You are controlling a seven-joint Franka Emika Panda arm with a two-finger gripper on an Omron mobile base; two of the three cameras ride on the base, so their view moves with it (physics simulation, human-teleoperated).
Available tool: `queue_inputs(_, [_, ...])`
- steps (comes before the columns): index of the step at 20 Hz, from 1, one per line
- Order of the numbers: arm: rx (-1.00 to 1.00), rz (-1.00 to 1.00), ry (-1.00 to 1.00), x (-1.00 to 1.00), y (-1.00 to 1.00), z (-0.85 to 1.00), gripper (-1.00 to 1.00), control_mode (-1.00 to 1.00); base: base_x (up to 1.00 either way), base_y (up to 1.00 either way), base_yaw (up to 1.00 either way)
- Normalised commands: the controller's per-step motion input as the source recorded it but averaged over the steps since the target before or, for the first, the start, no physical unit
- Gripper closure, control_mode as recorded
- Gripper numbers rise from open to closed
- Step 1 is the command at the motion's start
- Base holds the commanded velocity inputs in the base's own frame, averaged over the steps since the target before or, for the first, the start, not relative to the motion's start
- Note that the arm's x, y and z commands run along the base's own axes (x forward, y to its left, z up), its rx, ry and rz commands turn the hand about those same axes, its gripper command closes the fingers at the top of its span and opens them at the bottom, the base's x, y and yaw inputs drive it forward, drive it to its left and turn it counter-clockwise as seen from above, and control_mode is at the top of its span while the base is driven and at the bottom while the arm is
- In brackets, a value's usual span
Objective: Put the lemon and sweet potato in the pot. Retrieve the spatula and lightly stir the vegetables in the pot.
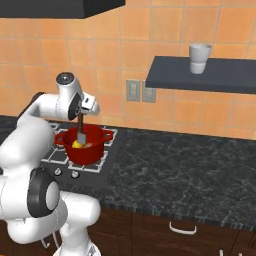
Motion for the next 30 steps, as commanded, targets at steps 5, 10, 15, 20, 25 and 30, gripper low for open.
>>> queue_inputs(5, [0.00,0.00,0.00,0.17,0.00,-0.57,1.00,-1.00,0.00,0.00,0.00])
queue_inputs(10, [0.01,0.00,-0.04,0.24,0.00,-0.30,1.00,-1.00,0.00,0.00,0.00])
queue_inputs(15, [0.00,0.00,-0.25,0.03,0.00,0.02,1.00,-1.00,0.00,0.00,0.00])
queue_inputs(20, [0.00,-0.01,-0.28,-0.13,0.00,0.01,1.00,-1.00,0.00,0.00,0.00])
queue_inputs(25, [0.00,-0.06,-0.08,-0.20,0.00,0.06,1.00,-1.00,0.00,0.00,0.00])
queue_inputs(30, [0.03,-0.06,0.10,-0.17,0.00,0.41,1.00,-1.00,0.00,0.00,0.00])
